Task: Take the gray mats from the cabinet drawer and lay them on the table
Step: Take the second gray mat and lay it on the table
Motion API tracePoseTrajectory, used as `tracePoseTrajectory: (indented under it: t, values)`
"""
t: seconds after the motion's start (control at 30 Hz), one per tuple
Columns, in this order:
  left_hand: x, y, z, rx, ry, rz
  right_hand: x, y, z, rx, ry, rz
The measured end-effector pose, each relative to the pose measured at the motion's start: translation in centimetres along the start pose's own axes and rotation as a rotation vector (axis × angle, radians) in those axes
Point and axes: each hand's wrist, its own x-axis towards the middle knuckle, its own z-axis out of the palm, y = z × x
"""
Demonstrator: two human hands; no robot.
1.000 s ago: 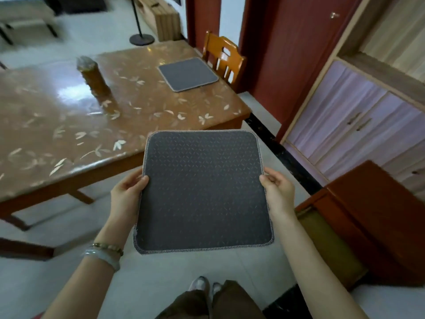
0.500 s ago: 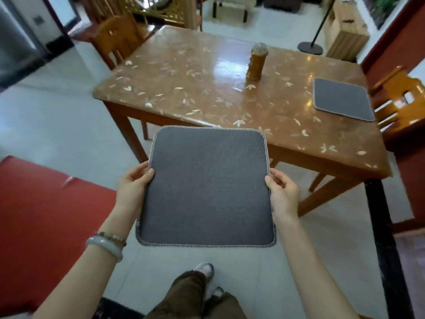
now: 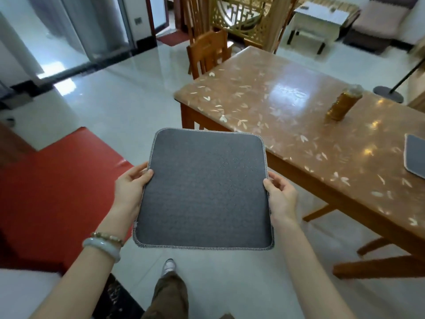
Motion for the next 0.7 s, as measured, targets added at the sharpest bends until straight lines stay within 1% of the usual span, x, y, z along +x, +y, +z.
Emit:
tracePoseTrajectory:
  t: [0.17,0.3,0.57,0.7]
  values:
    - [7.9,2.9,-4.7,0.012,0.012,-0.004,1.3,-1.9,9.2,0.025,-0.027,-0.011]
    - [13.4,5.5,-6.8,0.004,0.017,-0.008,2.3,-3.7,14.7,0.085,-0.049,-0.02]
    - [21.6,8.0,-7.5,-0.01,0.037,-0.005,6.6,-6.5,22.4,0.087,-0.044,-0.01]
    - [26.5,9.0,-7.0,-0.031,0.079,-0.011,10.8,-7.6,27.1,0.082,-0.087,-0.008]
